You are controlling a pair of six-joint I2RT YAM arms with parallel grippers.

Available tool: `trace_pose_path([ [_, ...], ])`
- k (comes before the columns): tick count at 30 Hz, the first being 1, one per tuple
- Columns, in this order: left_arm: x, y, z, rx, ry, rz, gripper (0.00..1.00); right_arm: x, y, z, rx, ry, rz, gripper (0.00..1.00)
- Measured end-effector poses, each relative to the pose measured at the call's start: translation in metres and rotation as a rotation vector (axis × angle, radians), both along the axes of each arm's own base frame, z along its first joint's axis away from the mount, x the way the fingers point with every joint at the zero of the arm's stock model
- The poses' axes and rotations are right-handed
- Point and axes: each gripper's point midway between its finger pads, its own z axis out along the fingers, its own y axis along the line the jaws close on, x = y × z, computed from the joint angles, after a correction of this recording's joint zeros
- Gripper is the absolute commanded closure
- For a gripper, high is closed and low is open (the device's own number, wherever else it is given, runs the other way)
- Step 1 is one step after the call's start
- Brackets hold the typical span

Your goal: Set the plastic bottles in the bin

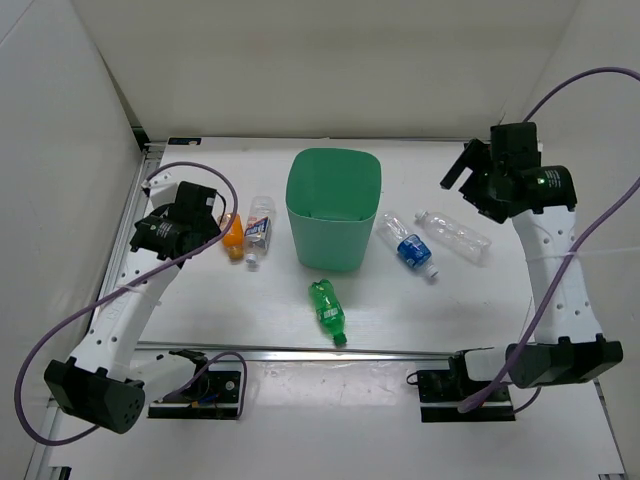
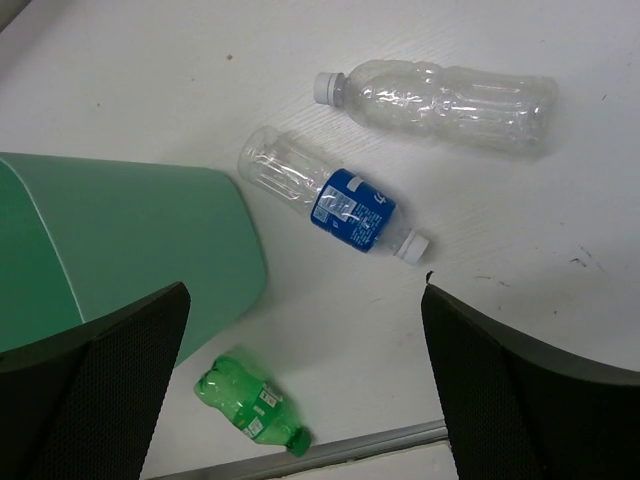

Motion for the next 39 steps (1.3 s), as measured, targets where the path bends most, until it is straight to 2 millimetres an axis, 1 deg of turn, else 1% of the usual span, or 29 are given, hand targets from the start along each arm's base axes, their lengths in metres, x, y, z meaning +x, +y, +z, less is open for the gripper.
trace_pose_path([
  [2, 0.008, -0.004, 0.004, -0.004, -0.025, -0.028, 0.00, 0.005, -0.003, -0.002, 0.001, 0.003, 0.030, 0.00],
  [4, 0.011, -0.004, 0.007, -0.010, -0.045, -0.017, 0.00, 0.014, -0.006, -0.013, 0.002, 0.034, 0.054, 0.00],
  [7, 0.014, 0.000, 0.014, -0.028, -0.085, 0.040, 0.00, 0.033, -0.009, -0.041, 0.032, 0.118, 0.081, 0.00],
  [10, 0.012, 0.006, 0.012, -0.034, -0.096, 0.088, 0.00, 0.049, -0.015, -0.070, 0.086, 0.209, 0.092, 0.00],
  [12, 0.008, 0.010, 0.007, -0.033, -0.090, 0.111, 0.00, 0.059, -0.018, -0.086, 0.110, 0.258, 0.099, 0.00],
  [14, 0.005, 0.012, 0.004, -0.032, -0.081, 0.122, 0.00, 0.072, -0.025, -0.098, 0.105, 0.293, 0.096, 0.00],
  [16, 0.003, 0.012, 0.001, -0.035, -0.078, 0.129, 0.00, 0.081, -0.027, -0.111, 0.095, 0.322, 0.111, 0.00],
  [21, -0.004, 0.013, -0.008, -0.044, -0.064, 0.132, 0.00, 0.087, -0.033, -0.145, 0.060, 0.407, 0.126, 0.00],
  [25, -0.007, 0.009, -0.016, -0.060, -0.035, 0.119, 0.00, 0.093, -0.042, -0.173, 0.018, 0.476, 0.107, 0.00],
  [27, -0.008, 0.007, -0.019, -0.067, -0.025, 0.114, 0.00, 0.096, -0.047, -0.183, 0.002, 0.501, 0.095, 0.00],
  [30, -0.007, 0.006, -0.024, -0.067, 0.000, 0.112, 0.00, 0.102, -0.051, -0.187, -0.002, 0.506, 0.079, 0.00],
  [36, -0.004, 0.003, -0.041, -0.058, 0.076, 0.114, 0.00, 0.111, -0.066, -0.179, -0.001, 0.475, 0.029, 0.00],
  [39, -0.002, 0.002, -0.050, -0.052, 0.116, 0.115, 0.00, 0.113, -0.072, -0.180, -0.007, 0.476, 0.016, 0.00],
])
